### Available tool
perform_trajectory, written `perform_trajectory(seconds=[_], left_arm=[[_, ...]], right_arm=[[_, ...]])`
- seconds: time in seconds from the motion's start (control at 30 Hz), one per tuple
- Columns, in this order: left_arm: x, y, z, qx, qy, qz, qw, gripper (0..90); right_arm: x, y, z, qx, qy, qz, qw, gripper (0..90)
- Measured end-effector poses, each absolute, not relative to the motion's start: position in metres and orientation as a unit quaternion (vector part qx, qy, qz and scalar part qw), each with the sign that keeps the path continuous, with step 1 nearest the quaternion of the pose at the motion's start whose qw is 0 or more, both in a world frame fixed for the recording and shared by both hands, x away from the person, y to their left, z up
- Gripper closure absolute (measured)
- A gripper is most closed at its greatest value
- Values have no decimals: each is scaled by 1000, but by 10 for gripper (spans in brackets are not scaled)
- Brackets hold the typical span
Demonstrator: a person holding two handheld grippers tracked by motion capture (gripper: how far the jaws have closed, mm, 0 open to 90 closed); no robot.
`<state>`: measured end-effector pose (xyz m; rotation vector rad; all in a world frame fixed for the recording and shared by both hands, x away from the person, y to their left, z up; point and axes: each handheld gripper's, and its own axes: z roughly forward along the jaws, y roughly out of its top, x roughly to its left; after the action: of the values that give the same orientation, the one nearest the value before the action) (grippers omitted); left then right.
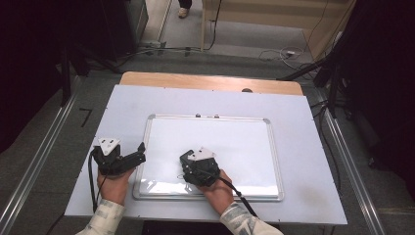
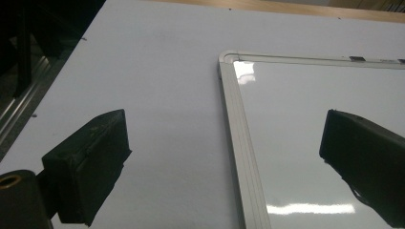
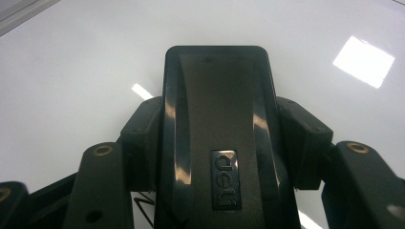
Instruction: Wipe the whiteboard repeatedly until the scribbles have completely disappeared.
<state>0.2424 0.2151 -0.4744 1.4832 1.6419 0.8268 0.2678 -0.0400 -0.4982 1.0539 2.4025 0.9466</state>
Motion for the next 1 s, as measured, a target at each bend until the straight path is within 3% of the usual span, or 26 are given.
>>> perform_trajectory(seconds=[1.0], left_arm=[[242, 217, -474, 577, 644, 323, 384, 33]], right_arm=[[265, -3, -499, 348, 860, 332, 172, 387]])
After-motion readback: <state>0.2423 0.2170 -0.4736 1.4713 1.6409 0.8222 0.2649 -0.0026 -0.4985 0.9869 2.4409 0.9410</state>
